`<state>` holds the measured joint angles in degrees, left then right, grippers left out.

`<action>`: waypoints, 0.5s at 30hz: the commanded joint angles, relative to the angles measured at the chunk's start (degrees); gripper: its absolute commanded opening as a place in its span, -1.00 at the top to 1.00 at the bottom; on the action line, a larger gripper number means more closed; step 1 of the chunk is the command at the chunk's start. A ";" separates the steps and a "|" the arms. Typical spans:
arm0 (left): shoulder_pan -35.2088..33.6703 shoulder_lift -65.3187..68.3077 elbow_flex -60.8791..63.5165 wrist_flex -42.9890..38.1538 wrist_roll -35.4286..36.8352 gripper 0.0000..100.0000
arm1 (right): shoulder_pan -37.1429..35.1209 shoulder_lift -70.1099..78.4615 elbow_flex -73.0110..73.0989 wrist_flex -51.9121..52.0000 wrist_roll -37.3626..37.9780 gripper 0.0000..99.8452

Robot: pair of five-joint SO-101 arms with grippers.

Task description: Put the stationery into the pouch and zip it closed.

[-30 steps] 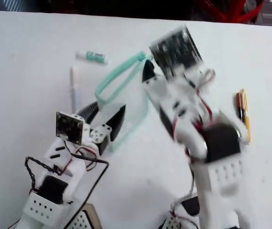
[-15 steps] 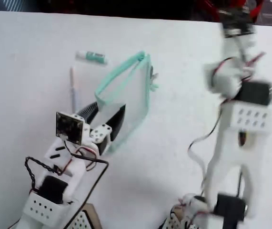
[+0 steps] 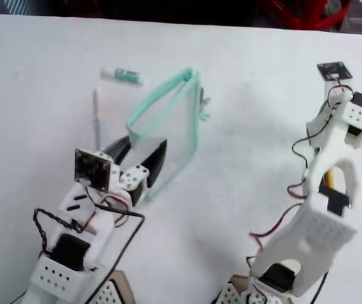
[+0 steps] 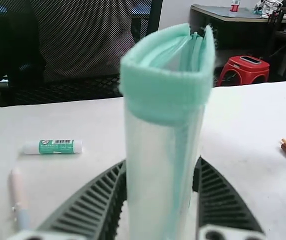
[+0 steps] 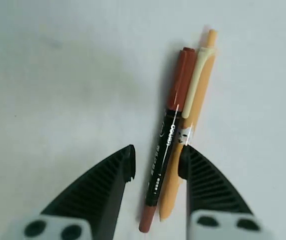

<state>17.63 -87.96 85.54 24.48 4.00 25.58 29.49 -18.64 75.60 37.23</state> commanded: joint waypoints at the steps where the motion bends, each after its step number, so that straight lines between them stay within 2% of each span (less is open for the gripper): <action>1: 0.04 -0.66 -0.26 -1.49 0.35 0.58 | 0.75 4.09 -6.51 -0.66 0.53 0.72; 13: 0.13 -0.66 -0.18 -1.49 0.26 0.58 | 0.57 13.76 -11.60 -0.57 0.53 0.73; 15: 0.13 -0.66 -0.18 -1.49 0.26 0.58 | 0.40 14.02 -11.60 -0.57 0.53 0.81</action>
<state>17.63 -87.96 85.54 24.48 4.00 26.02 43.82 -28.13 75.34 37.23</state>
